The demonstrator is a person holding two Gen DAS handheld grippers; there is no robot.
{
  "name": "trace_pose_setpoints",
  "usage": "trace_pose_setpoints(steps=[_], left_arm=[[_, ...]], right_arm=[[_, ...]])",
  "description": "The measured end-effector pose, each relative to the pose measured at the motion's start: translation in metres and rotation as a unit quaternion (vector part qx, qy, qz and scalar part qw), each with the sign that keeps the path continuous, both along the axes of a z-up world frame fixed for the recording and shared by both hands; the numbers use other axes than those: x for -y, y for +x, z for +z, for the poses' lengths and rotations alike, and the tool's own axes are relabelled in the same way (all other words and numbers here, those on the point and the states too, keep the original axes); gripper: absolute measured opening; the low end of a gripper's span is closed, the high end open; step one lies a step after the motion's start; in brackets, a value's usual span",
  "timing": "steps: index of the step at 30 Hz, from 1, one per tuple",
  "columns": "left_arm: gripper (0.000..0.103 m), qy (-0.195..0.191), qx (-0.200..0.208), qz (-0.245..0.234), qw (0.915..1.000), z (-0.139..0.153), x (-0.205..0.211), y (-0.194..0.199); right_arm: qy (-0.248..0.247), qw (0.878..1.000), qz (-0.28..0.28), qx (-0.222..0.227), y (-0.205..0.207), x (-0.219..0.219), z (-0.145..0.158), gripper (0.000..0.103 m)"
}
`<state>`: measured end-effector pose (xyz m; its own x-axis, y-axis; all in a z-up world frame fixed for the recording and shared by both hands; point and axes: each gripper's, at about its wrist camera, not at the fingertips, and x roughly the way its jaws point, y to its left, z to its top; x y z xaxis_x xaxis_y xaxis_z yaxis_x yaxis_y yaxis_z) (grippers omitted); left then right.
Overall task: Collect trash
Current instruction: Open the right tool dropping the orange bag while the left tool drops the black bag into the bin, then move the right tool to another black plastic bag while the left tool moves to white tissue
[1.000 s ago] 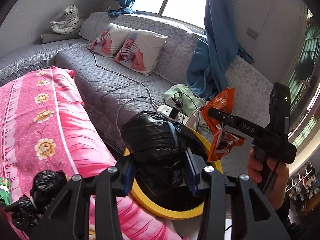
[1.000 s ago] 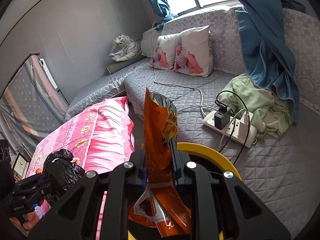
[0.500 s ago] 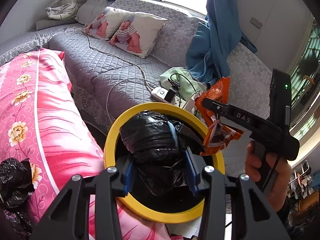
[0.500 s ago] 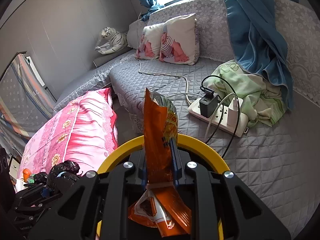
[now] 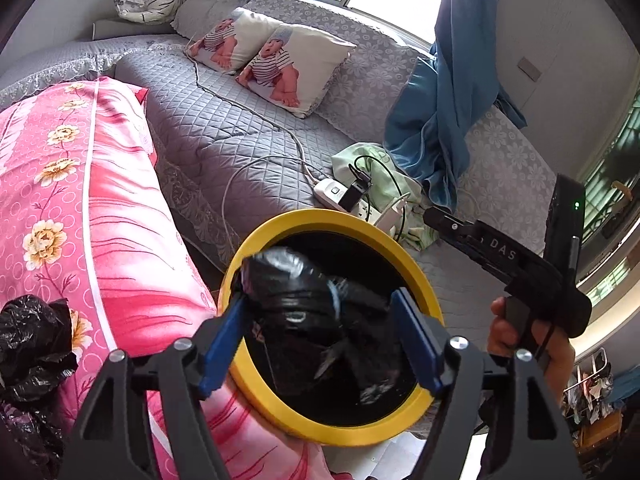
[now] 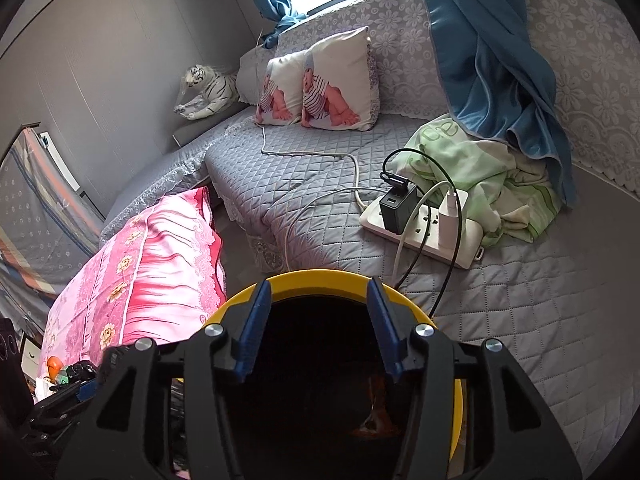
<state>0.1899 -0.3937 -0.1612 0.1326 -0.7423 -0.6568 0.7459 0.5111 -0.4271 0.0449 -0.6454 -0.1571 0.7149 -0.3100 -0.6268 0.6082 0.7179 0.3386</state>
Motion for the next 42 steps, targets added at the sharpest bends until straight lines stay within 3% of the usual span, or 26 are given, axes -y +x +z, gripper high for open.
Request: trace_pose_setpoints(steps=[7, 11, 15, 20, 24, 29, 36, 38, 42], left_arm=[[0.077, -0.011, 0.002, 0.015, 0.9998, 0.007, -0.007, 0.001], [0.077, -0.032, 0.025, 0.047, 0.9981, 0.022, -0.026, -0.001], [0.080, -0.068, 0.049, 0.085, 0.9929, 0.051, -0.062, -0.002], [0.088, -0.106, 0.099, 0.133, 0.9804, 0.100, -0.124, -0.003], [0.095, -0.106, 0.150, 0.194, 0.9636, 0.130, -0.184, -0.002], [0.095, -0.066, 0.207, 0.281, 0.9348, 0.146, -0.270, 0.008], [0.095, 0.021, 0.250, 0.399, 0.8820, 0.131, -0.379, 0.025], [0.095, 0.037, 0.245, 0.417, 0.8745, 0.122, -0.404, 0.029], [0.095, 0.057, 0.211, 0.439, 0.8712, 0.093, -0.446, 0.038]], right_arm=[[-0.016, 1.000, -0.021, 0.017, -0.021, -0.002, 0.018, 0.047], [-0.035, 0.999, -0.018, 0.027, -0.030, -0.011, 0.031, 0.047], [-0.046, 0.998, 0.000, 0.048, -0.031, -0.025, 0.043, 0.047], [-0.069, 0.994, 0.049, 0.076, -0.018, -0.059, 0.062, 0.049], [-0.087, 0.985, 0.112, 0.098, 0.001, -0.099, 0.074, 0.057], [-0.106, 0.969, 0.196, 0.111, 0.033, -0.154, 0.080, 0.066], [-0.131, 0.946, 0.279, 0.102, 0.071, -0.231, 0.070, 0.075], [-0.145, 0.938, 0.299, 0.095, 0.077, -0.251, 0.065, 0.077], [-0.182, 0.920, 0.339, 0.078, 0.078, -0.297, 0.047, 0.084]])
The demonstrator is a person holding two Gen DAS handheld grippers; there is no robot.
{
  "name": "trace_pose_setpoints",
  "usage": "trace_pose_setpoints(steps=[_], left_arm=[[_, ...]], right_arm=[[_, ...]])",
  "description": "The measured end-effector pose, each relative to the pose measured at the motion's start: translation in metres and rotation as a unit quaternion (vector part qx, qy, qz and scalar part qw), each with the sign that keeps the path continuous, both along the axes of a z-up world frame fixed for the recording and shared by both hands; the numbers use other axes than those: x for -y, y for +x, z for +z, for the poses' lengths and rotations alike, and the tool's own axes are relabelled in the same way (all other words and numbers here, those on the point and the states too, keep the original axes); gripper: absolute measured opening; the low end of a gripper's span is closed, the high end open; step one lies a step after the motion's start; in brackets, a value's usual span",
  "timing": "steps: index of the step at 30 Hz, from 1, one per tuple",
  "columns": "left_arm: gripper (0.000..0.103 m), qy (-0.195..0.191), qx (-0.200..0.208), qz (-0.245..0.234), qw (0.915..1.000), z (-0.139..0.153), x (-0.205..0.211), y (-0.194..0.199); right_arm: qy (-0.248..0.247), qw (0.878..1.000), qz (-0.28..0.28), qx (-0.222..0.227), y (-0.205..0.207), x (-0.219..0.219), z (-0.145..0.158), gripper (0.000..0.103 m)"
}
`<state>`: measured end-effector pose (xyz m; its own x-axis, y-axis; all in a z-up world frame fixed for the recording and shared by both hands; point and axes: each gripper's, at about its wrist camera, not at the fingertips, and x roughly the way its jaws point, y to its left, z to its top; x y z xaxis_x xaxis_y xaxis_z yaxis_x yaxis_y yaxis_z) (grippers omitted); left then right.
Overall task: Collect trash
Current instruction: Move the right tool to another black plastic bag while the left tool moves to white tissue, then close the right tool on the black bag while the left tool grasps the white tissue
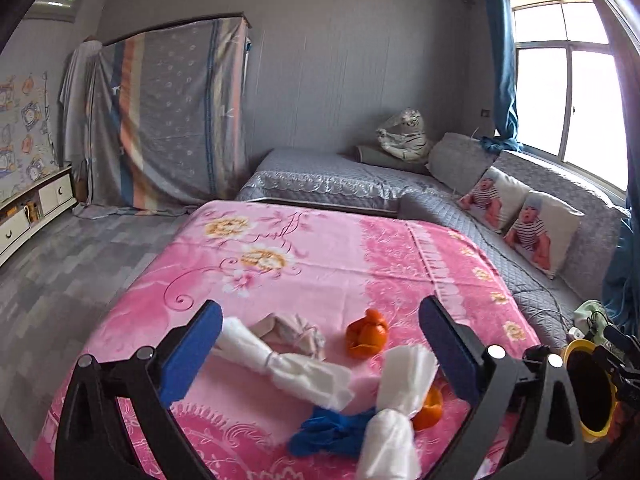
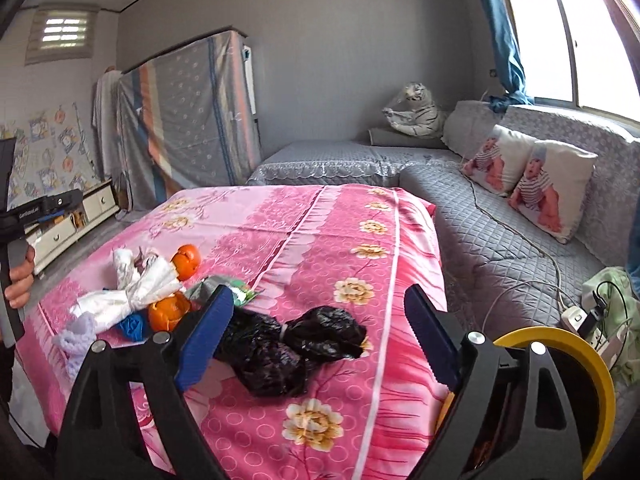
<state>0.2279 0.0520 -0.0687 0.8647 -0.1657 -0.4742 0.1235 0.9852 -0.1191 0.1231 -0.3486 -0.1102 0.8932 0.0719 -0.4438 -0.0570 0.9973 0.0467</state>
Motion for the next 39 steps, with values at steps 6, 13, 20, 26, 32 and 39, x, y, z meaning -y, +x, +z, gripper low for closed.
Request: trace_pose_setpoints(steps=[6, 13, 20, 26, 32, 39], left_arm=[[0.095, 0.006, -0.049, 0.010, 0.9987, -0.050, -0.024, 0.009], [0.095, -0.007, -0.065, 0.019, 0.9977, -0.067, -0.041, 0.031], [0.095, -0.028, -0.099, 0.037, 0.9941, -0.083, -0.052, 0.067], [0.095, -0.029, -0.113, 0.026, 0.9928, -0.092, -0.055, 0.088], [0.093, -0.044, -0.128, -0.010, 0.9907, -0.101, -0.052, 0.103], [0.048, -0.028, -0.159, -0.021, 0.9867, -0.117, -0.040, 0.117]], right_arm=[[-0.084, 0.995, 0.037, -0.026, 0.006, -0.048, -0.026, 0.085], [-0.103, 0.993, 0.044, -0.048, 0.024, -0.058, -0.039, 0.086], [-0.102, 0.992, 0.042, -0.060, 0.037, -0.060, -0.045, 0.086], [-0.090, 0.992, 0.039, -0.078, 0.048, -0.054, -0.052, 0.086], [-0.075, 0.993, 0.034, -0.089, 0.054, -0.048, -0.058, 0.086], [-0.058, 0.993, 0.030, -0.103, 0.061, -0.042, -0.062, 0.077]])
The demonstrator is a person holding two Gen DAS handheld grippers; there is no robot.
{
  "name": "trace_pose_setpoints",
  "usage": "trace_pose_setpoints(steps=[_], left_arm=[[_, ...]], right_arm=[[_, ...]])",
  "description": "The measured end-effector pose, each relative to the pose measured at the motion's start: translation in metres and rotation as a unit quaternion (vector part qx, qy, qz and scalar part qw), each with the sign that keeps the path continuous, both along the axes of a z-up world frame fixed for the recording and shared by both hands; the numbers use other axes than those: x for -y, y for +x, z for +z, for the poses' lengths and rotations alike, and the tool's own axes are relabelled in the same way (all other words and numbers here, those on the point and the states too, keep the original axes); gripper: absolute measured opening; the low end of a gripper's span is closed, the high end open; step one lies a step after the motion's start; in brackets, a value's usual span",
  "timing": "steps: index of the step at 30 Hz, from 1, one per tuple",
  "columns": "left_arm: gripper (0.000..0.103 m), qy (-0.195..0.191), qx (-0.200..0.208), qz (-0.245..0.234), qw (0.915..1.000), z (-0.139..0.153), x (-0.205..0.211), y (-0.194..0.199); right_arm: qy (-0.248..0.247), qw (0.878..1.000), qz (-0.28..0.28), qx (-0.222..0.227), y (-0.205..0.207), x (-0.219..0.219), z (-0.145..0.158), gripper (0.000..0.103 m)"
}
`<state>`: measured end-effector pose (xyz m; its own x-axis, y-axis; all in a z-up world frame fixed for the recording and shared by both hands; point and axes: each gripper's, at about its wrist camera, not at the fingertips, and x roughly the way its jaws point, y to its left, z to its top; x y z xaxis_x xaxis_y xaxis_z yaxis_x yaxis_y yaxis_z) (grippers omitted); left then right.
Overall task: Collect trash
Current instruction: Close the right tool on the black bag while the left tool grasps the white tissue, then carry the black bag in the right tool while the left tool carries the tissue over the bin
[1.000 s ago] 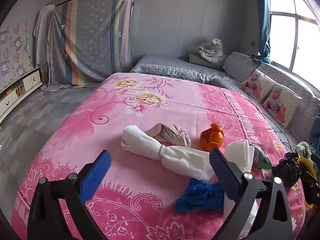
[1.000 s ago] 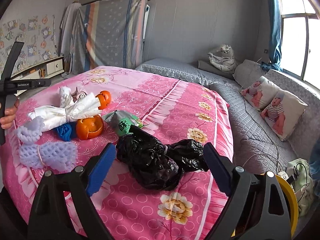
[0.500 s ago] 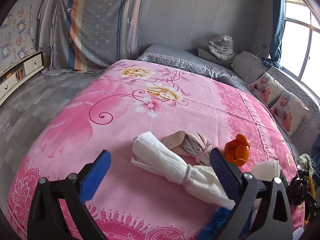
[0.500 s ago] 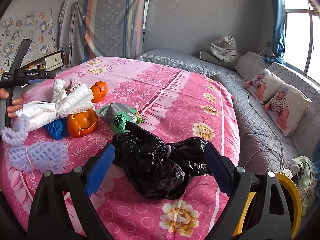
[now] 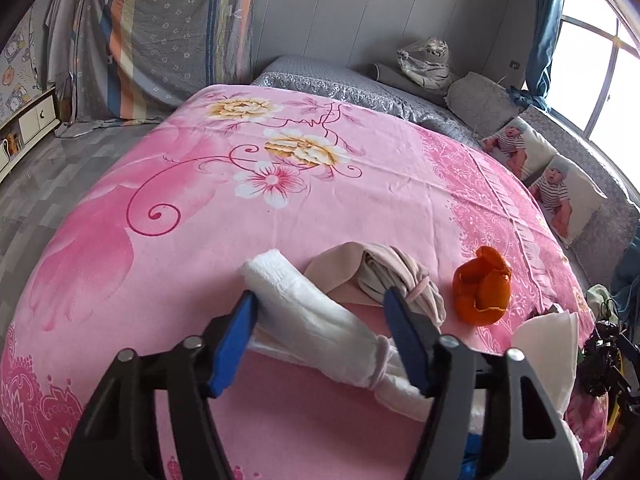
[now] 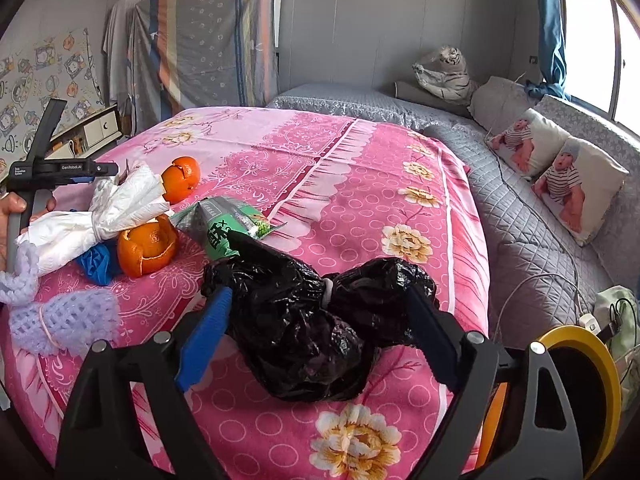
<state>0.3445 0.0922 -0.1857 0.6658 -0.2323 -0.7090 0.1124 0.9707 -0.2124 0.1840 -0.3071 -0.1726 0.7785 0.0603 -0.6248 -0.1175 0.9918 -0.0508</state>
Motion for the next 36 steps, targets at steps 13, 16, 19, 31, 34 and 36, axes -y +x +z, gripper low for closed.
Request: trace_pose_setpoints(steps=[13, 16, 19, 31, 34, 36], left_arm=[[0.010, -0.004, 0.009, 0.006, 0.9999, 0.005, -0.005, -0.009], [0.010, -0.013, 0.021, 0.011, 0.9996, 0.013, -0.011, -0.016], [0.010, -0.020, 0.032, 0.017, 0.9991, 0.021, -0.018, -0.024], [0.010, -0.045, 0.070, 0.028, 0.9962, 0.049, -0.035, -0.052], [0.010, -0.048, 0.076, 0.028, 0.9956, 0.054, -0.035, -0.056], [0.010, -0.051, 0.079, 0.028, 0.9951, 0.058, -0.035, -0.059]], right_arm=[[0.023, 0.999, 0.002, -0.026, 0.002, 0.006, -0.002, 0.010], [0.018, 1.000, 0.004, -0.009, -0.006, 0.004, 0.007, 0.008], [0.017, 1.000, 0.000, 0.011, -0.013, 0.004, 0.017, 0.007], [0.031, 0.999, -0.003, 0.029, -0.028, 0.004, 0.036, 0.007], [0.031, 0.999, -0.005, 0.033, -0.031, 0.005, 0.039, 0.007], [0.032, 0.999, -0.008, 0.037, -0.034, 0.007, 0.042, 0.007]])
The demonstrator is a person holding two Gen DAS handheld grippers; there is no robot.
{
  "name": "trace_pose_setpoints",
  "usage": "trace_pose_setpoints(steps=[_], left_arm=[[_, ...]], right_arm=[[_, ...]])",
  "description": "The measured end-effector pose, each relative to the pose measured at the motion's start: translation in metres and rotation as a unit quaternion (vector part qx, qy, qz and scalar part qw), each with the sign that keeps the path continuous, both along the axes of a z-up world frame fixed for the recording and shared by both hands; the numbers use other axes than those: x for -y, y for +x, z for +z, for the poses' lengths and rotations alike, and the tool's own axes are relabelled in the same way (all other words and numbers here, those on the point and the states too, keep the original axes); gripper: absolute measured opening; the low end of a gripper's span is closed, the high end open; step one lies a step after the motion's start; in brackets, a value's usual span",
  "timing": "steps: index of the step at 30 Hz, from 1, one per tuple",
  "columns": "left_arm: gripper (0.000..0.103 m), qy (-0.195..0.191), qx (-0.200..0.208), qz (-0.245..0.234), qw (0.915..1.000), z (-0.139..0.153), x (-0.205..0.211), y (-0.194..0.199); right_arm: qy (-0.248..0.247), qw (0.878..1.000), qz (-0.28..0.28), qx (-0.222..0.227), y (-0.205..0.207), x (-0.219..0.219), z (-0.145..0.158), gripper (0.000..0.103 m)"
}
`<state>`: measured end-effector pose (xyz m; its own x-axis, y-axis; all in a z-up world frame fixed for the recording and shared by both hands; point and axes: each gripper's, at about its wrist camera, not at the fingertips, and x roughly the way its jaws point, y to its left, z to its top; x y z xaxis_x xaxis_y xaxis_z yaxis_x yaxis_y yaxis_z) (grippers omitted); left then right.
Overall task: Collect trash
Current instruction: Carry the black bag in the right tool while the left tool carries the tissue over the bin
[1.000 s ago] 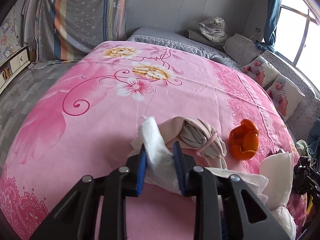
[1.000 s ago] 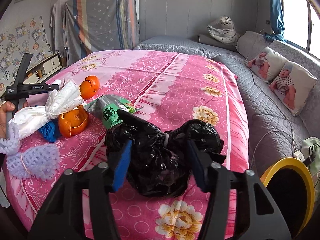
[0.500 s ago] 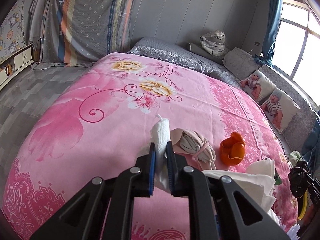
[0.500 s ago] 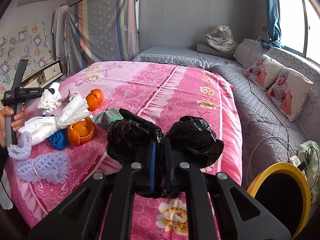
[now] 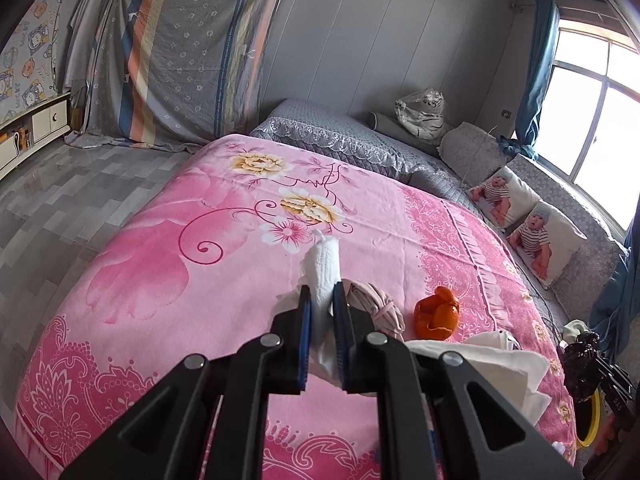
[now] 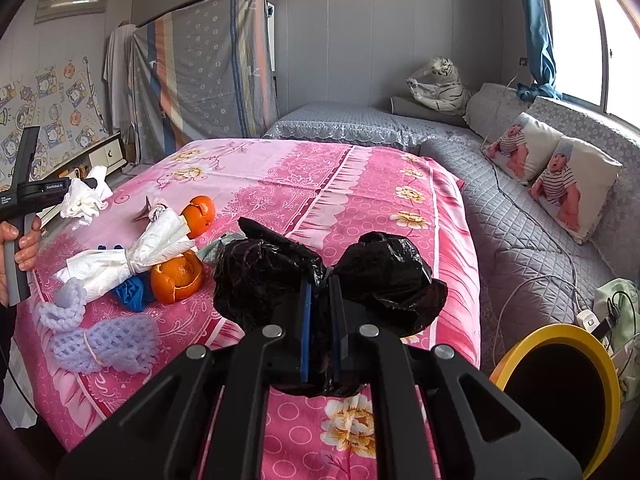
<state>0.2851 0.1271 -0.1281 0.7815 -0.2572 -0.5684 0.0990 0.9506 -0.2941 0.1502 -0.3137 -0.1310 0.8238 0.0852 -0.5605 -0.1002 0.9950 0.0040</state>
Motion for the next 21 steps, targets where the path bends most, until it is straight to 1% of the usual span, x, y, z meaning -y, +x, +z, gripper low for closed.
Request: trace_pose_setpoints(steps=[6, 9, 18, 21], left_arm=[[0.010, -0.005, 0.012, -0.011, 0.9999, 0.012, 0.008, -0.010], [0.010, -0.010, 0.019, -0.024, 0.9995, 0.019, 0.017, -0.016], [0.010, -0.020, 0.039, -0.067, 0.9968, 0.043, 0.055, -0.031], [0.010, -0.017, 0.045, -0.084, 0.9953, 0.050, 0.073, -0.034]], right_arm=[[0.004, 1.000, -0.018, 0.012, -0.007, 0.010, 0.007, 0.007], [0.011, 0.999, -0.028, 0.015, -0.011, 0.017, 0.009, 0.007], [0.031, 0.997, -0.067, 0.033, -0.024, 0.047, 0.015, 0.007], [0.040, 0.995, -0.082, 0.038, -0.029, 0.060, 0.018, 0.007]])
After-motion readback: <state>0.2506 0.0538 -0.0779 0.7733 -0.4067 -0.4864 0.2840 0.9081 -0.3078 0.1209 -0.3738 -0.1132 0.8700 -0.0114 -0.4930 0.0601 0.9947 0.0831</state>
